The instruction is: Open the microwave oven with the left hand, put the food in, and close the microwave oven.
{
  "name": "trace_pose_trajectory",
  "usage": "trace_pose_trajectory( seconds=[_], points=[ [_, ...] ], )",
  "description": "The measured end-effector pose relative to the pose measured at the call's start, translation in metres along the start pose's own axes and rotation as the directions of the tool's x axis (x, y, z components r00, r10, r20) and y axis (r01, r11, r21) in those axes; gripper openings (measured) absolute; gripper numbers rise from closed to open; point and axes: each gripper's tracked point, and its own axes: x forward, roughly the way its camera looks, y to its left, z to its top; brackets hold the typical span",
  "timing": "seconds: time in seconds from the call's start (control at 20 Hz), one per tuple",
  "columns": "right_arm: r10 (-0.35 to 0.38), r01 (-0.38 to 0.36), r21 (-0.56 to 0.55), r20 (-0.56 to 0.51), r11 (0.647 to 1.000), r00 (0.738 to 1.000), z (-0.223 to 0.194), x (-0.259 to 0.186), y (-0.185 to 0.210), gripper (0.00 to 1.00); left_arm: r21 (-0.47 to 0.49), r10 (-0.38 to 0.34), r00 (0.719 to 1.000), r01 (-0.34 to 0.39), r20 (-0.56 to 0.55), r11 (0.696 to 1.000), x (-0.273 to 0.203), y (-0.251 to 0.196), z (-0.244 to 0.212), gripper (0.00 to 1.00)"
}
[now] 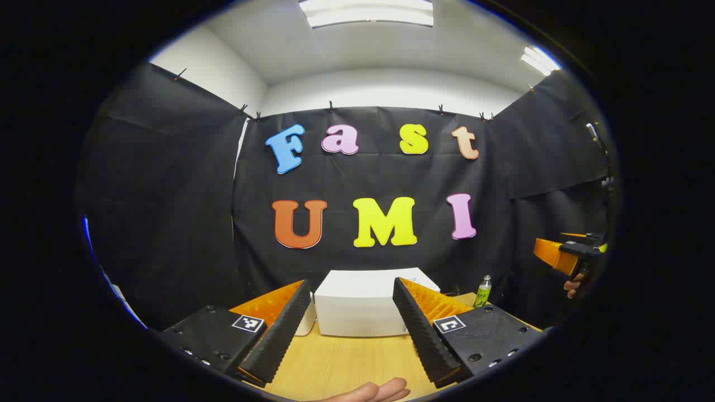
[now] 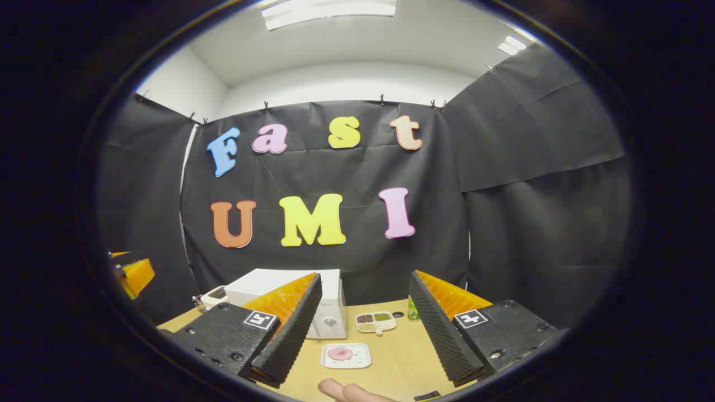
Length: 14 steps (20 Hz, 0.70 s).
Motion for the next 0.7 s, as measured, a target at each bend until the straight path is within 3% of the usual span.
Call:
trace_pose_trajectory(
  seconds=[0.05,0.1,0.15,0.2,0.25,0.3,0.35,0.4,0.7],
  points=[
    [-0.008,0.008,-0.004,0.008,1.0,1.0,0.0,0.0,-0.002,1.0,-0.011,-0.021,1.0,0.021,-0.003,1.0,-0.002,-0.004,-0.002,0.94],
    [-0.014,0.014,-0.01,0.008,1.0,1.0,0.0,-0.001,-0.004,0.91,-0.024,-0.043,0.999,0.042,-0.005,0.999,-0.004,-0.009,-0.003,0.94],
    [-0.017,0.017,-0.019,0.01,1.0,1.0,-0.001,-0.001,-0.006,0.91,-0.035,-0.057,0.998,0.057,-0.01,0.998,-0.007,-0.014,-0.003,0.94],
    [-0.015,0.016,-0.025,0.015,1.0,1.0,0.001,-0.001,-0.006,1.0,-0.037,-0.065,0.998,0.064,-0.009,0.997,-0.01,-0.016,-0.002,0.94],
    [-0.019,0.02,-0.025,0.018,0.999,1.0,0.001,-0.001,-0.008,1.0,-0.03,-0.067,0.998,0.067,-0.003,0.997,-0.012,-0.017,0.001,0.94],
    [-0.021,0.022,-0.024,0.018,0.999,1.0,0.002,0.0,-0.01,0.91,-0.021,-0.06,0.998,0.06,0.004,0.998,-0.013,-0.016,0.003,0.94],
    [-0.019,0.02,-0.024,0.018,1.0,1.0,0.001,-0.001,-0.01,0.91,-0.015,-0.051,0.999,0.051,0.008,0.999,-0.014,-0.014,0.002,0.94],
    [-0.018,0.019,-0.028,0.021,0.999,1.0,0.001,-0.001,-0.01,1.0,-0.015,-0.048,0.999,0.048,0.006,0.999,-0.013,-0.015,0.001,0.94],
    [-0.038,0.044,-0.078,0.079,0.996,0.996,0.008,-0.006,-0.016,1.0,-0.015,-0.043,0.999,0.043,-0.009,0.999,-0.007,-0.018,-0.007,0.94]
  ],
)
